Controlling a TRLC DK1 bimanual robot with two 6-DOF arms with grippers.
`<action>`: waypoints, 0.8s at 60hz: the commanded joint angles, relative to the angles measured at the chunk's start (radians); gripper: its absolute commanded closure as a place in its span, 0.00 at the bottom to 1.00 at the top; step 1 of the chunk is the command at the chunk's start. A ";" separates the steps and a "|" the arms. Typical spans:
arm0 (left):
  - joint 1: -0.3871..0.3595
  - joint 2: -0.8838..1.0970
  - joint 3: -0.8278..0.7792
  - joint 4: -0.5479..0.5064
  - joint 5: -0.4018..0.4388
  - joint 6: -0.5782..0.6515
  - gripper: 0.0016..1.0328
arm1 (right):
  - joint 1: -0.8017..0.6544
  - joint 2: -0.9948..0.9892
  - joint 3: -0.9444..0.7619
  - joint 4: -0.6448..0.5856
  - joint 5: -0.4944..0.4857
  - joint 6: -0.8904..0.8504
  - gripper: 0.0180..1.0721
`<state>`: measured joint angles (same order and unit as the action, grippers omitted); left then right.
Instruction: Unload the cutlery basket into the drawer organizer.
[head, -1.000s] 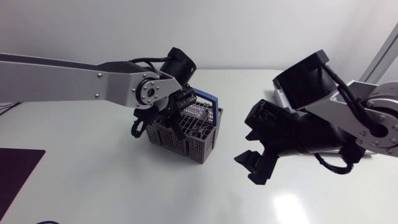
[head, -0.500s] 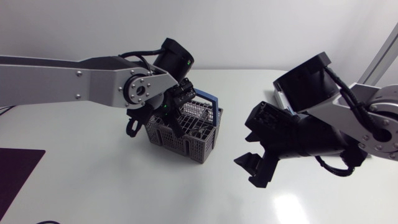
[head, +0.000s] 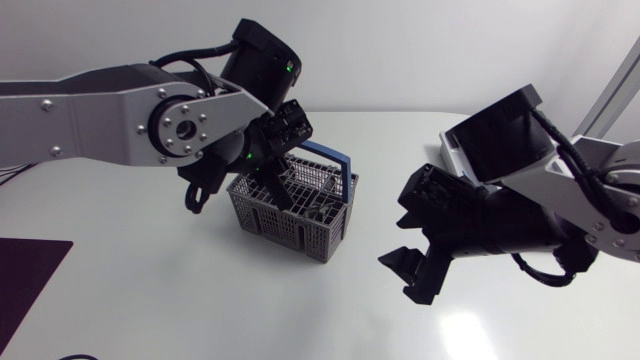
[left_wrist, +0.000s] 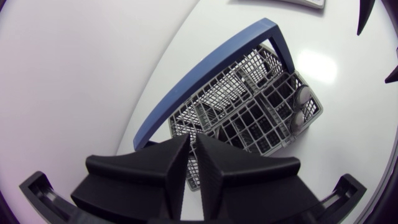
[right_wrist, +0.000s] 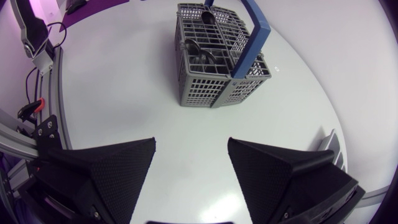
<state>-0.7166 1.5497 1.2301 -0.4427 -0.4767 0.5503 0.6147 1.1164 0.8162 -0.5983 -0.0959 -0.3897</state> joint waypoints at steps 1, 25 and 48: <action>-0.007 0.001 -0.040 0.002 -0.011 0.014 0.83 | 0.011 -0.013 -0.026 -0.006 0.009 -0.005 0.20; -0.007 0.055 -0.009 0.004 -0.008 -0.009 0.71 | 0.011 -0.004 -0.034 0.000 0.009 -0.003 0.20; -0.006 0.099 0.060 -0.060 0.026 -0.049 0.55 | 0.017 0.020 -0.029 0.006 0.007 -0.001 0.20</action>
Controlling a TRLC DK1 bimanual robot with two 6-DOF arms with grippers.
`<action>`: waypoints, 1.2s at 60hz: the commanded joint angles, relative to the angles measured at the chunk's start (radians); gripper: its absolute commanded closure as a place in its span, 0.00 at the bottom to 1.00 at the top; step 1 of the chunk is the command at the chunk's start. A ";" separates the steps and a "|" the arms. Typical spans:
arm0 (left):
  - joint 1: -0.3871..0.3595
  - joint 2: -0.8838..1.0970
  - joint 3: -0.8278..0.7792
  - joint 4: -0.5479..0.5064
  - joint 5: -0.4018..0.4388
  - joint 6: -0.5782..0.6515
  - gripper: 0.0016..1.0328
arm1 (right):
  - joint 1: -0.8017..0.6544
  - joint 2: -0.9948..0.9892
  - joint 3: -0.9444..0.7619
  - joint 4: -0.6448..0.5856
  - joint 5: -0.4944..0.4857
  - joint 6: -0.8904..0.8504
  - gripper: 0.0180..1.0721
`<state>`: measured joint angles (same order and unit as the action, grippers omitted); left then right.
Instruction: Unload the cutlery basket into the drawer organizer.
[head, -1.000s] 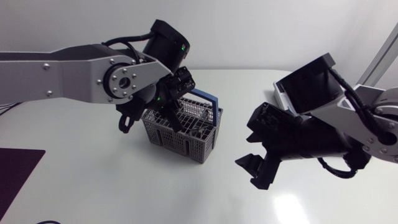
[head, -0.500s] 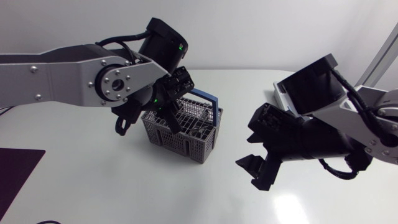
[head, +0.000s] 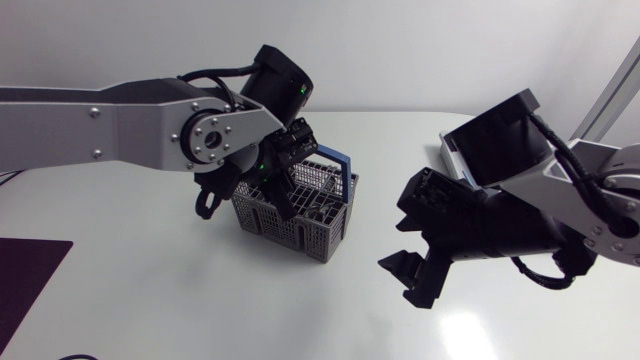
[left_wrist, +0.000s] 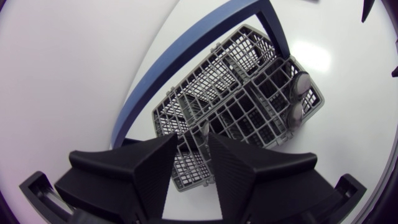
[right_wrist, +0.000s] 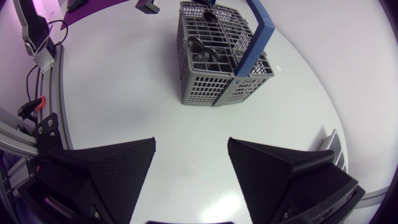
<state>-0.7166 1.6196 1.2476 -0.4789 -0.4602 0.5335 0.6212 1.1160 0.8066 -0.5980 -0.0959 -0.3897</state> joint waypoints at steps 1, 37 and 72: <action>-0.007 0.034 0.046 -0.032 0.011 -0.035 0.55 | 0.011 0.024 -0.020 0.006 0.007 -0.001 0.20; 0.028 0.125 0.127 -0.129 0.041 -0.092 0.55 | 0.023 0.047 -0.009 0.009 0.007 0.000 0.20; 0.072 0.195 0.162 -0.095 0.041 -0.081 0.59 | 0.054 0.071 -0.034 0.087 -0.019 -0.003 0.20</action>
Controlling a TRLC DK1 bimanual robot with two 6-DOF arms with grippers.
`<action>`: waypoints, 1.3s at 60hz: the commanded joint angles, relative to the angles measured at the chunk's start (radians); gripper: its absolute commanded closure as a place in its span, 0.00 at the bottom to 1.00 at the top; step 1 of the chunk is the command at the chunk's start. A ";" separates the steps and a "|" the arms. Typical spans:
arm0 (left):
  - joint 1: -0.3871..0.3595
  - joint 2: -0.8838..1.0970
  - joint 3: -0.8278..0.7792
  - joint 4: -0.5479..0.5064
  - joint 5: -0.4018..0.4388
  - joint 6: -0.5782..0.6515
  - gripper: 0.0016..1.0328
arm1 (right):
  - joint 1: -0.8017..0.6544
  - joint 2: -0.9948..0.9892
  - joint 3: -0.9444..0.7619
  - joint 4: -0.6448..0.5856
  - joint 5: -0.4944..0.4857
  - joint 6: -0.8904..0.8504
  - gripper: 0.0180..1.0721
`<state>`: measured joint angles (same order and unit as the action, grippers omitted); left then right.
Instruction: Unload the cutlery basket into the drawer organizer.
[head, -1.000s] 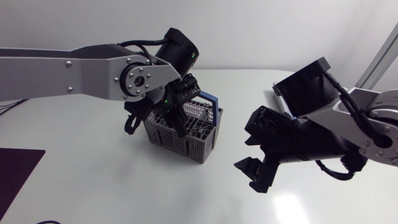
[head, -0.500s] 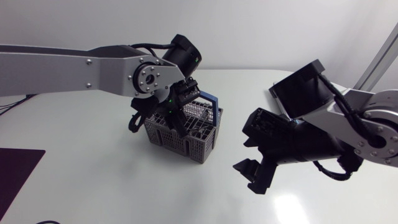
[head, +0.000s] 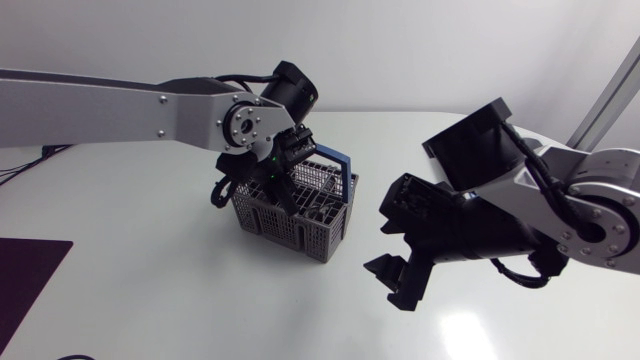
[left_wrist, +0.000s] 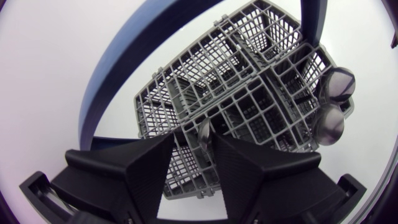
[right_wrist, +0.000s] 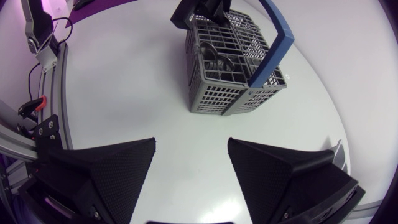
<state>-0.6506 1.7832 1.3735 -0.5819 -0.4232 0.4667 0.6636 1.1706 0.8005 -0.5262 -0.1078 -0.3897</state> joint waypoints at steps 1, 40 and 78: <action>0.006 0.031 0.036 0.010 0.004 -0.014 0.59 | 0.013 0.017 -0.027 0.015 -0.007 -0.003 0.20; 0.000 0.064 0.024 0.025 0.004 -0.022 0.86 | 0.018 0.006 -0.037 0.012 -0.006 -0.006 0.20; -0.027 0.039 -0.028 0.085 0.008 -0.008 0.97 | 0.022 -0.003 -0.053 0.014 -0.006 -0.006 0.20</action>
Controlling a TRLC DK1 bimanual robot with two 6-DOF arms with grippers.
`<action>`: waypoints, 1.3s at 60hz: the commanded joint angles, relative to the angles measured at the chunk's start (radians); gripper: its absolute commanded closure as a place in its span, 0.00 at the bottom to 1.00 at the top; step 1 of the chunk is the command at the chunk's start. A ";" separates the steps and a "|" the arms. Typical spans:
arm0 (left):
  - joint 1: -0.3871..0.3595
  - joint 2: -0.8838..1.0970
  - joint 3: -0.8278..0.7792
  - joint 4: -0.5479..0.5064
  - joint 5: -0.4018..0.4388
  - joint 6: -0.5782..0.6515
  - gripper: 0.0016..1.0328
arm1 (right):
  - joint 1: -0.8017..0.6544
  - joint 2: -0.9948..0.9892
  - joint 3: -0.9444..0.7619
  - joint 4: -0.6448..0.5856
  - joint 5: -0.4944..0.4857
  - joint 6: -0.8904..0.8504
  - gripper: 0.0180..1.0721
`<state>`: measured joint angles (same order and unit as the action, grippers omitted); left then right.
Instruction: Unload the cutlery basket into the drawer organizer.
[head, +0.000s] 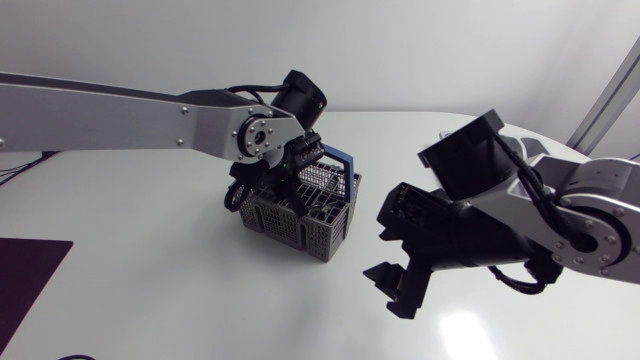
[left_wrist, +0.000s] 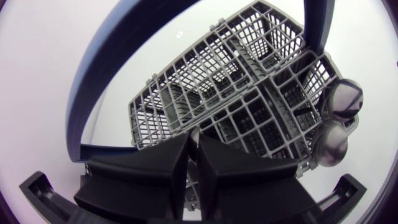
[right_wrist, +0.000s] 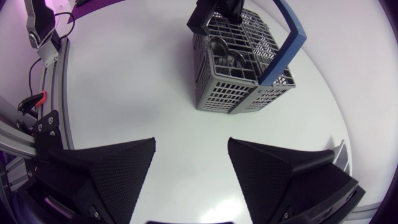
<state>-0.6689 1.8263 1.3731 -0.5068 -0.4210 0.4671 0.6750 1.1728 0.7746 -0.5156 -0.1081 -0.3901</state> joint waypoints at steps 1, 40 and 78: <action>-0.009 -0.005 -0.028 0.010 0.005 -0.008 0.97 | 0.011 -0.005 -0.028 0.005 -0.005 -0.006 0.20; -0.029 -0.156 -0.055 0.001 0.004 -0.001 0.97 | 0.018 -0.015 -0.029 -0.003 -0.004 -0.007 0.20; -0.064 -0.285 -0.105 0.005 -0.105 0.013 0.97 | 0.018 -0.032 -0.035 -0.003 -0.004 -0.012 0.20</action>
<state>-0.7239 1.5749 1.3006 -0.5049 -0.4965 0.4709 0.6865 1.1557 0.7681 -0.5159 -0.1074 -0.3931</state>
